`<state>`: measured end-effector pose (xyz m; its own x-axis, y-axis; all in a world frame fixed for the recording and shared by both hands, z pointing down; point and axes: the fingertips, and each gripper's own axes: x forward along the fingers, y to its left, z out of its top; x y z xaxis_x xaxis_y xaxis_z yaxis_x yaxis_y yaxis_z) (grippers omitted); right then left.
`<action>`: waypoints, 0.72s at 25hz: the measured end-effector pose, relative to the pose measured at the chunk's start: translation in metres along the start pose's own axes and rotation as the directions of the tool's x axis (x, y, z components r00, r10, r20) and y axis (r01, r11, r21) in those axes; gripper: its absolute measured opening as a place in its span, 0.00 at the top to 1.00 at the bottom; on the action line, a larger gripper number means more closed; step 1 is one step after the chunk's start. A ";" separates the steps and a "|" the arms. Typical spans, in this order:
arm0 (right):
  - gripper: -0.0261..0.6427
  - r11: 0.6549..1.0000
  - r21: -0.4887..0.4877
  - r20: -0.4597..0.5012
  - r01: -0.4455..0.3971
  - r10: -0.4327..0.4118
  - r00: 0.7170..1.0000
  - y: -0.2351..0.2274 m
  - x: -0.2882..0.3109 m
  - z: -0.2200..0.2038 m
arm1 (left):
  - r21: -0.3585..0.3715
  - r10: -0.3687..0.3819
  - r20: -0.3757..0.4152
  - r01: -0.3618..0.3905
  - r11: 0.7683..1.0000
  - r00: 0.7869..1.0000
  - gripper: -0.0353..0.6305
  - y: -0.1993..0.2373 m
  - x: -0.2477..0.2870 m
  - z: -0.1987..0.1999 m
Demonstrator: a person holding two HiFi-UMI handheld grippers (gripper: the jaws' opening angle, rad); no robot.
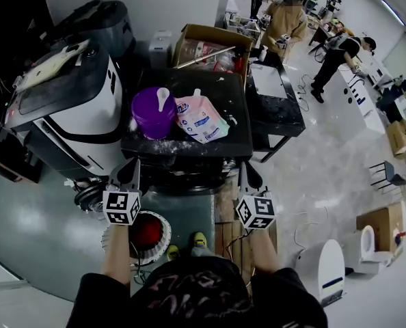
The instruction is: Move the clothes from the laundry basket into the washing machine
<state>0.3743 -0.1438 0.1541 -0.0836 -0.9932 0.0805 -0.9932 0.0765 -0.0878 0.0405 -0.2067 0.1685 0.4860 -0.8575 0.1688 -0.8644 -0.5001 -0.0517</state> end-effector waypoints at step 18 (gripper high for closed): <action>0.96 0.999 -0.005 0.004 0.054 -0.054 0.999 -0.002 -0.006 0.016 | 0.000 0.033 0.039 -0.033 0.999 0.999 0.93 0.016 -0.011 0.019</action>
<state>0.3783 -0.1399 0.1375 -0.0294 -0.9963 0.0809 -0.9967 0.0231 -0.0780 0.0233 -0.2075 0.1472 0.4621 -0.8774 0.1286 -0.8799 -0.4718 -0.0573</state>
